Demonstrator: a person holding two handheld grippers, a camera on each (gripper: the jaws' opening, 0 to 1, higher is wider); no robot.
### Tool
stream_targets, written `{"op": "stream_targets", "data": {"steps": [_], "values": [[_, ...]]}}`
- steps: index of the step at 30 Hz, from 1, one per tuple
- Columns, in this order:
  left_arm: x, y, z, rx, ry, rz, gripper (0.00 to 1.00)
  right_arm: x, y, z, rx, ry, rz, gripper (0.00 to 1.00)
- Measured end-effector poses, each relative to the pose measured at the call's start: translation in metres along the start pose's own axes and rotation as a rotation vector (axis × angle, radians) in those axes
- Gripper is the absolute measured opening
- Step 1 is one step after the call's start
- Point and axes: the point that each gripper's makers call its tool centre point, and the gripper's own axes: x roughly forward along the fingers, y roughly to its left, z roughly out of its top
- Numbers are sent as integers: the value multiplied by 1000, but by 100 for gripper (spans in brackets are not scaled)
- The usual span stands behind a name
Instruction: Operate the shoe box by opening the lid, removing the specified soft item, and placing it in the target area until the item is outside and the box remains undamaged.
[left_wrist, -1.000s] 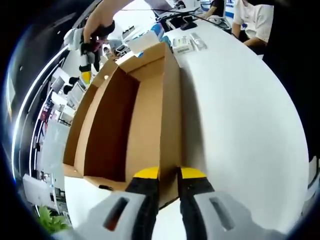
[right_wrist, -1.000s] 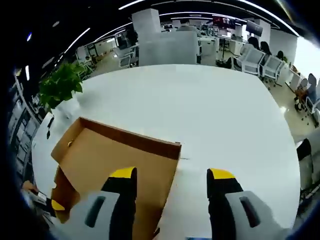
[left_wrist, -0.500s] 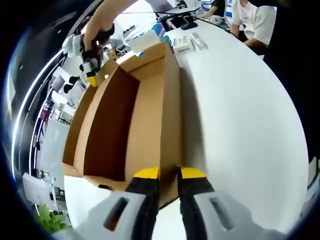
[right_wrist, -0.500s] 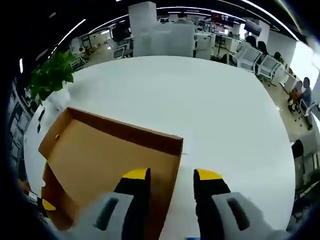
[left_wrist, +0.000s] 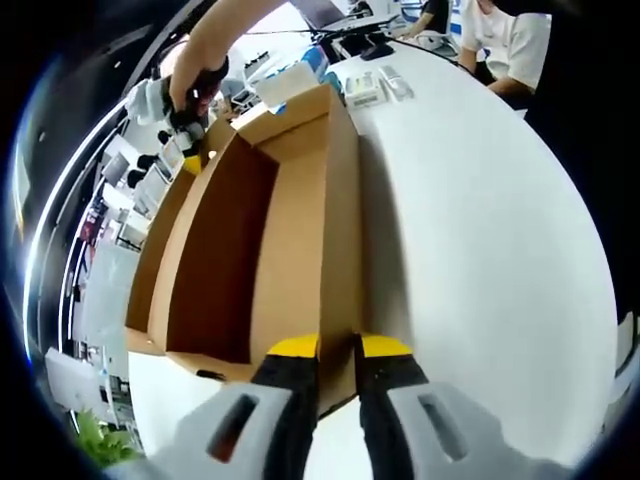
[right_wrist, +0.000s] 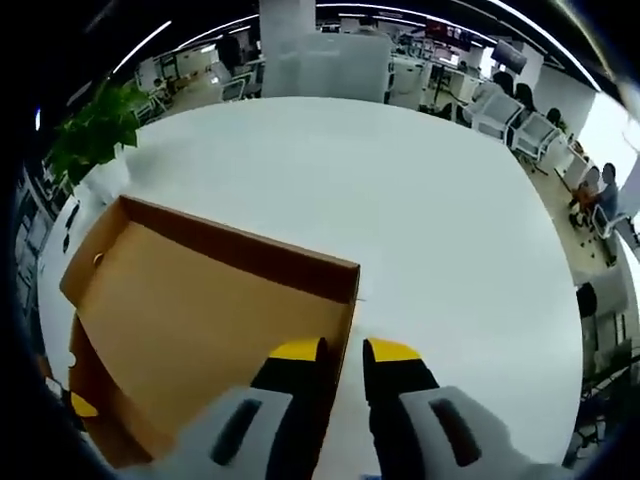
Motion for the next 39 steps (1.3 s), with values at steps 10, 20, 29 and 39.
{"op": "stream_targets", "data": {"steps": [10, 20, 29, 39], "values": [[1, 9, -9, -2, -1, -2, 12, -6, -1, 9, -44, -17, -33, 5], [2, 10, -11, -1, 4, -4, 11, -29, 4, 9, -46, -76, -46, 4], [-3, -5, -2, -4, 22, -5, 9, -56, 6, 5, -49, -159, -53, 4], [-8, -19, 5, 2, 41, -7, 6, -80, 6, 5, -32, -278, -66, 4]]}}
